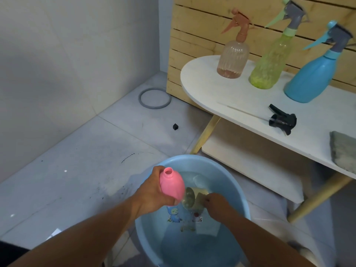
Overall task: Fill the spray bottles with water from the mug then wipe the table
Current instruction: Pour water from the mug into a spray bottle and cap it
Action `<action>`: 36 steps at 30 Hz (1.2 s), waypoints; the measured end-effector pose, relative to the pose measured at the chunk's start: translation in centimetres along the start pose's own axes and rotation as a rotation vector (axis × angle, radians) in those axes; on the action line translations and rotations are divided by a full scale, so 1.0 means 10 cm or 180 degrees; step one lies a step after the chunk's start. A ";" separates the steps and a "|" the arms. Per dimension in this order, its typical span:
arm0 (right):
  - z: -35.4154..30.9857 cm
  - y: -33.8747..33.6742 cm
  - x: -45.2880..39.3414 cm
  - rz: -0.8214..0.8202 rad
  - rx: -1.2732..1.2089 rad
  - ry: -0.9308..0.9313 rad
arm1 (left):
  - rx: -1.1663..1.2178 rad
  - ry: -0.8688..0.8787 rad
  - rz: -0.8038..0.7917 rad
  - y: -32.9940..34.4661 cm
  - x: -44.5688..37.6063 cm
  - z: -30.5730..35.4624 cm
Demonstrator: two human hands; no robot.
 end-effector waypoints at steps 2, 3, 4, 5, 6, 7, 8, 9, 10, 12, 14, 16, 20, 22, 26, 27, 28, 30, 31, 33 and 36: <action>0.04 -0.04 0.03 -0.0080 -0.0639 0.0109 | -0.0033 0.0016 0.0039 -0.04 0.02 -0.01; 0.06 -0.06 0.06 -0.0116 -0.0962 0.0157 | -0.0060 0.0025 0.0054 -0.06 0.03 -0.01; 0.06 -0.09 0.11 -0.0150 -0.1243 0.0168 | -0.0094 0.0042 0.0068 -0.08 0.05 -0.01; 0.06 -0.12 0.17 -0.0189 -0.1489 0.0172 | -0.0117 0.0059 0.0082 -0.10 0.07 0.00; 0.06 -0.14 0.24 -0.0233 -0.1707 0.0179 | -0.0138 0.0075 0.0106 -0.12 0.09 0.00; 0.05 -0.19 0.31 -0.0246 -0.1909 0.0209 | -0.0143 0.0110 0.0131 -0.13 0.11 0.02; 0.05 -0.23 0.38 -0.0240 -0.2078 0.0243 | -0.0143 0.0144 0.0153 -0.15 0.13 0.03; 0.04 -0.30 0.45 -0.0174 -0.2152 0.0274 | -0.0133 0.0185 0.0176 -0.16 0.15 0.06; 0.04 -0.36 0.49 -0.0101 -0.2166 0.0284 | -0.0110 0.0212 0.0191 -0.17 0.17 0.09; 0.03 -0.54 0.63 0.0066 -0.2285 0.0312 | -0.0077 0.0284 0.0192 -0.19 0.21 0.18; 0.00 -0.77 0.78 0.0185 -0.2487 0.0221 | -0.0134 0.0381 0.0184 -0.22 0.25 0.28; -0.03 -1.06 0.94 0.0378 -0.2497 0.0088 | -0.0302 0.0491 0.0148 -0.27 0.29 0.40; -0.10 -1.59 1.21 0.0640 -0.2422 -0.0079 | -0.0725 0.0677 -0.0124 -0.34 0.32 0.74; -0.17 -1.85 1.40 0.0801 -0.2402 -0.0174 | -0.0874 0.0723 -0.0278 -0.37 0.34 0.98; -0.30 -2.30 1.78 0.1113 -0.2319 -0.0392 | -0.1011 0.0793 -0.0566 -0.41 0.42 1.40; -0.33 -2.39 1.85 0.1175 -0.2289 -0.0460 | -0.0990 0.0801 -0.0627 -0.41 0.44 1.47; -0.36 -2.48 1.93 0.1252 -0.2248 -0.0518 | -0.0955 0.0826 -0.0677 -0.42 0.46 1.55; -0.40 -2.60 2.04 0.1356 -0.2202 -0.0595 | -0.0878 0.0837 -0.0753 -0.41 0.49 1.64; -0.42 -2.66 2.09 0.1426 -0.2195 -0.0628 | -0.0847 0.0850 -0.0765 -0.40 0.50 1.67; -0.45 -2.74 2.15 0.1554 -0.2219 -0.0685 | -0.0758 0.0886 -0.0764 -0.39 0.52 1.70; -0.46 -2.77 2.18 0.1645 -0.2268 -0.0718 | -0.0741 0.0916 -0.0765 -0.36 0.52 1.67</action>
Point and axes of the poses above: each hand's wrist, its own x-axis away from the middle knuckle, its own y-axis out of the palm, z = x × y, the point moved 4 cm from there along -x, towards the middle knuckle, and after that the axes turned 8 degrees about x, right-handed, at the moved point
